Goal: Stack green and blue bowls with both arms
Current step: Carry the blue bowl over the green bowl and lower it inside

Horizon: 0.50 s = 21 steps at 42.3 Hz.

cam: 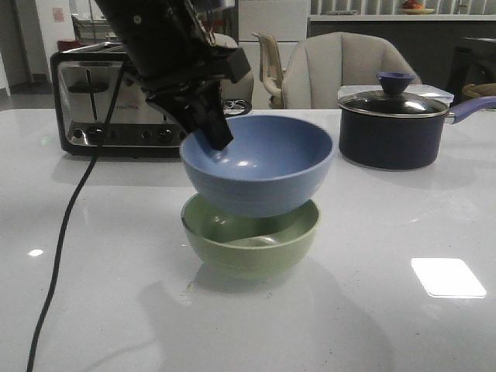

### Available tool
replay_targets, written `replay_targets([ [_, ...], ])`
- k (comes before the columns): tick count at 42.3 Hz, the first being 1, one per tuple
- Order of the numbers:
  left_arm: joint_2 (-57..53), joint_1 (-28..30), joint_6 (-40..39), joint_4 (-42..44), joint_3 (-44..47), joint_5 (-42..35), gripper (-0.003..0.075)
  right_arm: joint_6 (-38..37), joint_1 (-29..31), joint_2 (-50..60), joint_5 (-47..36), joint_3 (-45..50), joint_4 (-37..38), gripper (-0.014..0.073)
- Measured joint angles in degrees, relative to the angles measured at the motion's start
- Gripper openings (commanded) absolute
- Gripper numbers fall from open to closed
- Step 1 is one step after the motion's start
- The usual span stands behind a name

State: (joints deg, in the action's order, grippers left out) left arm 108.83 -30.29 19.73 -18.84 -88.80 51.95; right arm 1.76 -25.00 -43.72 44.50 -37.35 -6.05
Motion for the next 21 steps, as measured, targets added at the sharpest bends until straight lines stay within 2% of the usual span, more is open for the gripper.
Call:
replay_targets([
  [9,2.8,0.0,0.0,1.7,-0.13,-0.63,0.0101,0.0,0.0,0.0,0.0,0.0,0.0,0.0444],
  [12,3.3,0.0,0.0,2.33,-0.22,-0.88,0.0127,0.0,0.0,0.0,0.0,0.0,0.0,0.0444],
  [14,3.55,0.0,0.0,2.45,-0.22,-1.15,0.0173,0.0,0.0,0.0,0.0,0.0,0.0,0.0444],
  [18,3.65,0.0,0.0,2.54,-0.22,-1.38,0.0337,0.0,0.0,0.0,0.0,0.0,0.0,0.0444],
  [21,3.65,0.0,0.0,2.54,-0.34,-1.6,0.0432,0.0,0.0,0.0,0.0,0.0,0.0,0.0444],
])
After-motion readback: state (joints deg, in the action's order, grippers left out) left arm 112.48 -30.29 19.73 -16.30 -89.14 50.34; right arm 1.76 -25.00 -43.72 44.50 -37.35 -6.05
